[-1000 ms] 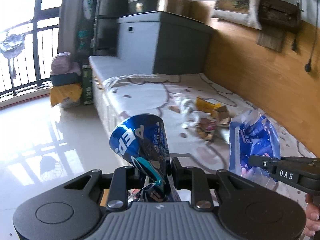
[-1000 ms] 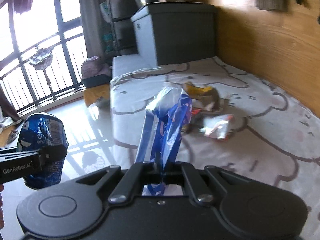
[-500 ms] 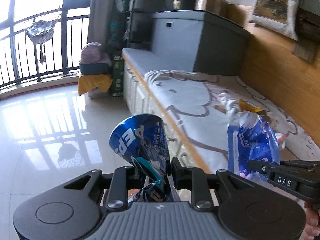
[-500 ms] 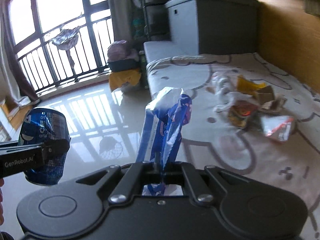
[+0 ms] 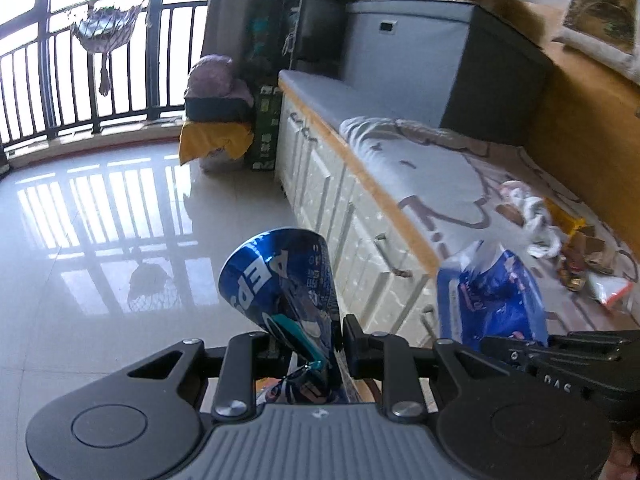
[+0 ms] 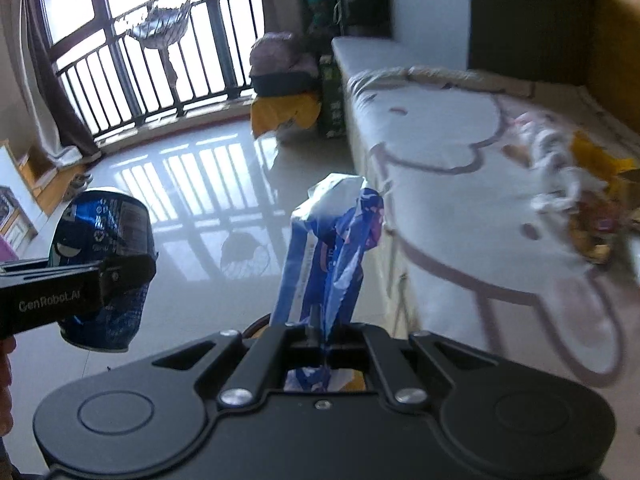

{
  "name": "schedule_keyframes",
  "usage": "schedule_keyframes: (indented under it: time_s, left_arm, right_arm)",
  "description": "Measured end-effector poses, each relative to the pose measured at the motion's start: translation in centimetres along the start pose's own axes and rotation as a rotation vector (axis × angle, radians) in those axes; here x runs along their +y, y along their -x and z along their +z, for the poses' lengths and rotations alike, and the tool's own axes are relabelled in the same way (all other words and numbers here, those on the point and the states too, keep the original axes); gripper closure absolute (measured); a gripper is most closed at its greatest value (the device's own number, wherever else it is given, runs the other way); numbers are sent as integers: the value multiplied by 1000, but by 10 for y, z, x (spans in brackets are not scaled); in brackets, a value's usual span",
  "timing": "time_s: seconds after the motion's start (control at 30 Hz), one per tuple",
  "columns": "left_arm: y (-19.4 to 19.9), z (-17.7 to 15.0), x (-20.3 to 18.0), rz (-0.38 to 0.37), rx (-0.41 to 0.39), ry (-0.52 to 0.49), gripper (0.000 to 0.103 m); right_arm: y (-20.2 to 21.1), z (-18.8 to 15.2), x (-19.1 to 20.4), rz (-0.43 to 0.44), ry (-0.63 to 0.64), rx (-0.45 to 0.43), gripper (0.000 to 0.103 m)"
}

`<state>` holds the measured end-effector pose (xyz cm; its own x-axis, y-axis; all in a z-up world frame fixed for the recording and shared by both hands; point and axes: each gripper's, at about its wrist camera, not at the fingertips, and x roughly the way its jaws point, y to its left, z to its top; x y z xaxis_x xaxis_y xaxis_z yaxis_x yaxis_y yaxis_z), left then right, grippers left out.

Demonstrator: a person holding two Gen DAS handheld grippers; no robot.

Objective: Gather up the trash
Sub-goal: 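Carry the Pepsi can and blue wrapper with both tools over the trash bin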

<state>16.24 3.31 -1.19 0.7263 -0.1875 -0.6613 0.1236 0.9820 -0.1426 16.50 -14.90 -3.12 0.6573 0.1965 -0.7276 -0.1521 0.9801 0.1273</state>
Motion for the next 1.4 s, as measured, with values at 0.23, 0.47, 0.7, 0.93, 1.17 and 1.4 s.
schedule_keyframes:
  time_s: [0.23,0.47,0.7,0.93,1.17,1.4]
  left_arm:
    - [-58,-13,25,8,82,39,76]
    - [-122,-45,41,-3,217,69,76]
    - [-171,-71,48,-1,310,71,76]
    - [-210,-100,55,-20,391,96,76]
    - [-242,-131,58,-31,470,127,76]
    - [-264,-149,54,-33,527,124,76]
  right_arm:
    - [-72,-3,13,26,40,136,102]
    - [-148,-24,14,0,49,304,102]
    - [-200,-43,9,-10,30,412,102]
    - [-244,-60,5,7,22,532,102]
    - [-267,-80,-8,14,-24,602,102]
    - [-281,-95,-13,20,-25,645,102]
